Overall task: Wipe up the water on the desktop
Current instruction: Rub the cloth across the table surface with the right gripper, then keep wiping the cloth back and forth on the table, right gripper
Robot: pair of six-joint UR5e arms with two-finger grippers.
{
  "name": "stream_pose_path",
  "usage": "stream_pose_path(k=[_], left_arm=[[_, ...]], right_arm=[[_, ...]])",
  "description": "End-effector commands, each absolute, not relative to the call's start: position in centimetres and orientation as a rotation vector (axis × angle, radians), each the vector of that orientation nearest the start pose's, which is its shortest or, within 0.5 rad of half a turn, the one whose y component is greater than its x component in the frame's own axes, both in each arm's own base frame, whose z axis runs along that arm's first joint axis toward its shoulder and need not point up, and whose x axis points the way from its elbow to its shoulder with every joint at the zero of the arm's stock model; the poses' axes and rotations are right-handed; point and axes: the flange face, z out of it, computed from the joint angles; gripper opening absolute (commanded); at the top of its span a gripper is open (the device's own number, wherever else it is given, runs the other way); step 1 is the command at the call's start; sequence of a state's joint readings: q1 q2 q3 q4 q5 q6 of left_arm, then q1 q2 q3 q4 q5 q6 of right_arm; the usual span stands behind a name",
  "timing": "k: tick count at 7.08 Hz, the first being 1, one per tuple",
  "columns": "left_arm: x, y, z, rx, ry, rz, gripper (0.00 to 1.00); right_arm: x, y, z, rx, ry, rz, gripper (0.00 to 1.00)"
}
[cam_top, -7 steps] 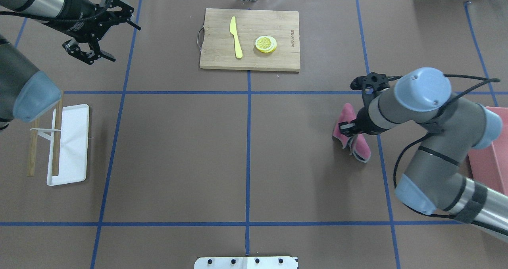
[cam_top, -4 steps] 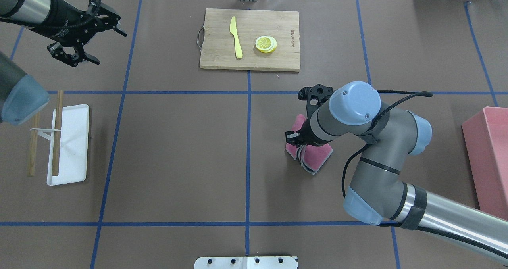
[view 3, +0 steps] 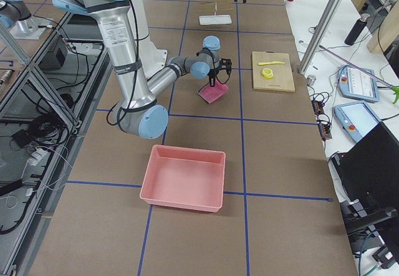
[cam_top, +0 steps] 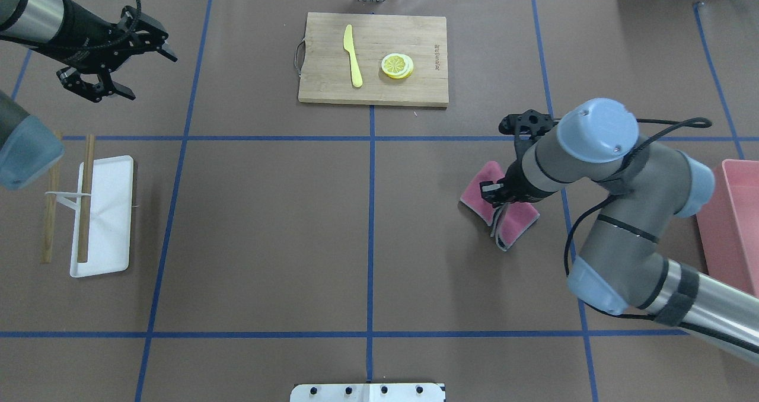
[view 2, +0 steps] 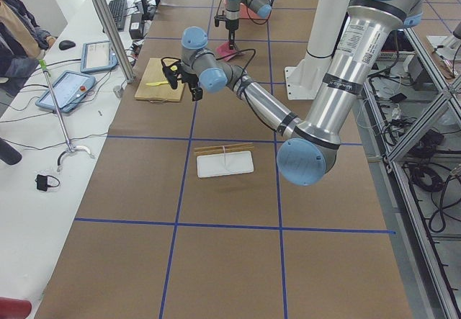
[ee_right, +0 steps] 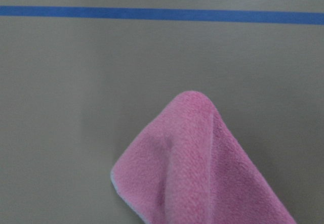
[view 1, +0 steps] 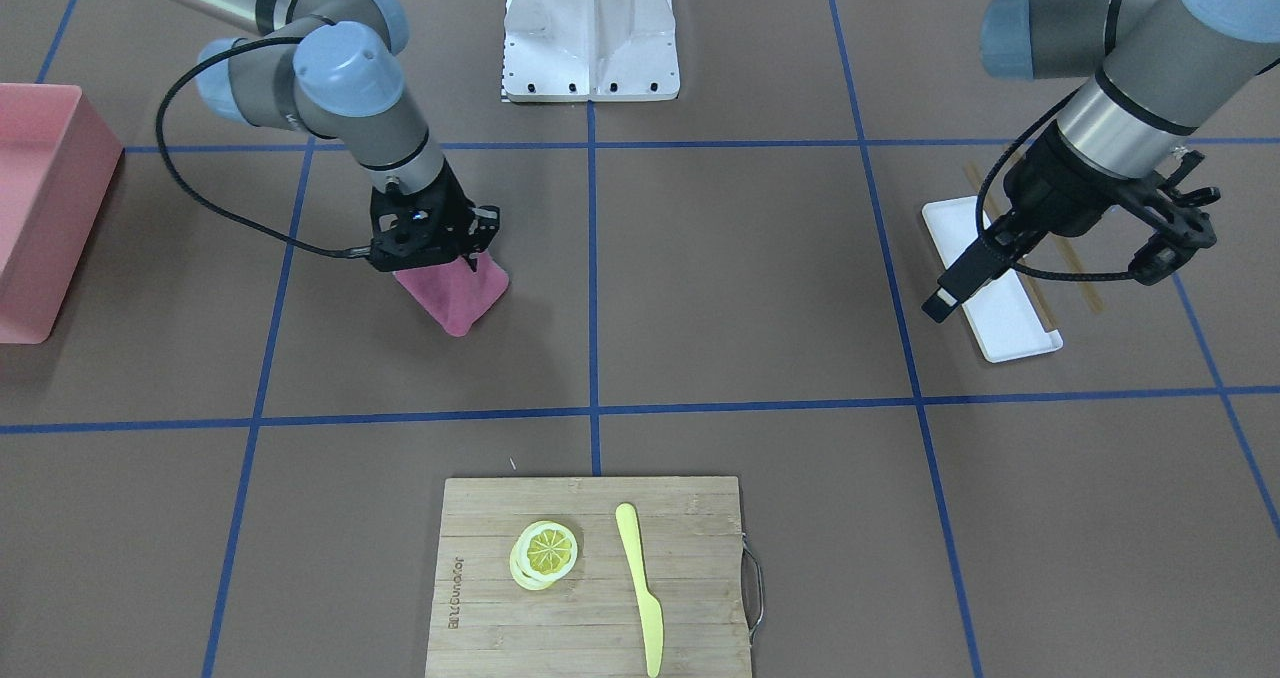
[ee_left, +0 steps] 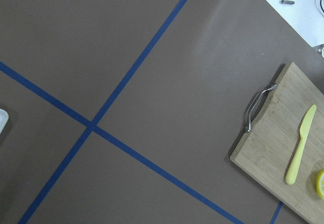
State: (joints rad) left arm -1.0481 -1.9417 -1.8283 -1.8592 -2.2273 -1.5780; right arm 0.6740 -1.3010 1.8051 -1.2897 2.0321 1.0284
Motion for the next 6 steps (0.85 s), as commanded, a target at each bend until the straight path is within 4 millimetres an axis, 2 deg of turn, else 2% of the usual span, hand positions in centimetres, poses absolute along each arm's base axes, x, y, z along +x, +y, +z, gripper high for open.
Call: stream_pose_path(k=[1, 2, 3, 4, 5, 6], left_arm=[[23.0, -55.4, 30.0, -0.088, 1.082, -0.659, 0.97], [22.8, -55.4, 30.3, -0.081, 1.077, -0.649, 0.97], [21.7, -55.0, 32.2, -0.061, 1.055, -0.625, 0.97], [20.7, -54.9, 33.8, -0.044, 1.036, -0.603, 0.97], [20.2, -55.2, 34.3, -0.026, 1.026, -0.583, 0.97], [19.4, -55.1, 35.2, -0.018, 1.018, -0.575, 0.97]], right_arm=[[-30.9, -44.1, 44.0, 0.079, -0.845, -0.137, 0.0], [-31.0, -44.1, 44.5, 0.079, -0.83, -0.134, 0.0], [-32.2, -43.8, 44.0, 0.073, -0.834, -0.141, 0.0], [-34.9, -43.3, 41.8, 0.075, -0.855, -0.143, 0.0], [-39.9, -41.4, 37.9, 0.041, -0.895, -0.095, 0.0], [-44.6, -40.6, 33.6, 0.044, -0.901, -0.057, 0.0]])
